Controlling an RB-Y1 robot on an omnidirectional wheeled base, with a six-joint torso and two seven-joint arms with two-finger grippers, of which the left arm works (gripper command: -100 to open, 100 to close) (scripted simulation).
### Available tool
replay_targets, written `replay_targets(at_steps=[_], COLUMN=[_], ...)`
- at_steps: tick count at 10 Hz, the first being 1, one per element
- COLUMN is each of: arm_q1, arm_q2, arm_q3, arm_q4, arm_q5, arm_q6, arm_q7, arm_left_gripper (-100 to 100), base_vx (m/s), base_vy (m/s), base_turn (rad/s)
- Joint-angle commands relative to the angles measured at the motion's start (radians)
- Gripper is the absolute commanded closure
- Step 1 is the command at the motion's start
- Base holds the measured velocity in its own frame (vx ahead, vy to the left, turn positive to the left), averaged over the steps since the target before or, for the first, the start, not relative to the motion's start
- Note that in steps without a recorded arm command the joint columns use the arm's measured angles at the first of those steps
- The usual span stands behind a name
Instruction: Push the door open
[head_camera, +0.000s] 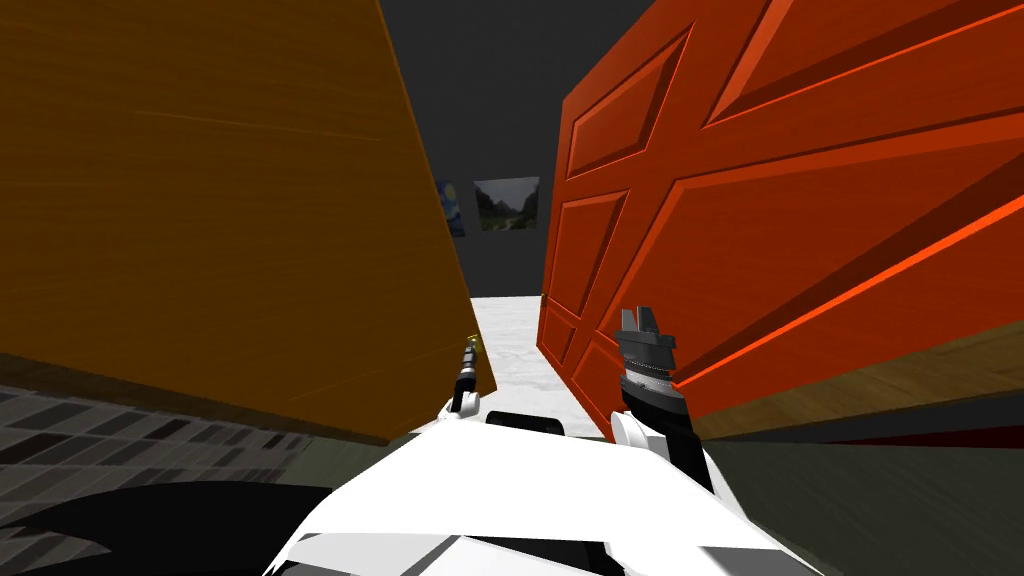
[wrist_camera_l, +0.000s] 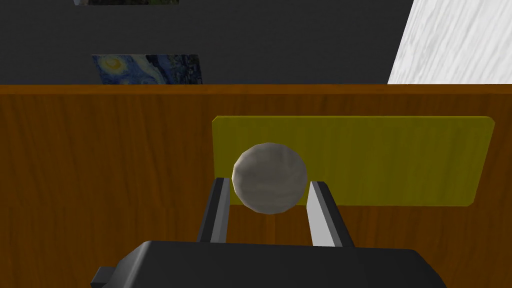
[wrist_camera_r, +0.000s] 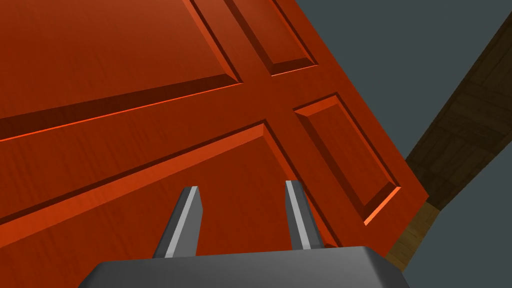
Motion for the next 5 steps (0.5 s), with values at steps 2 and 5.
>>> replay_targets(at_steps=[2,5], arm_q1=[-0.012,-0.016], arm_q2=[0.017,0.013], arm_q3=[0.033,0.051], arm_q4=[0.002,0.008], arm_q5=[0.035,0.050], arm_q6=[-0.013,-0.006], arm_q7=[-0.027,-0.045], arm_left_gripper=[100,-100], base_vx=[0.101,-0.025], base_vy=[0.064,-0.093], base_turn=[-0.022,0.095])
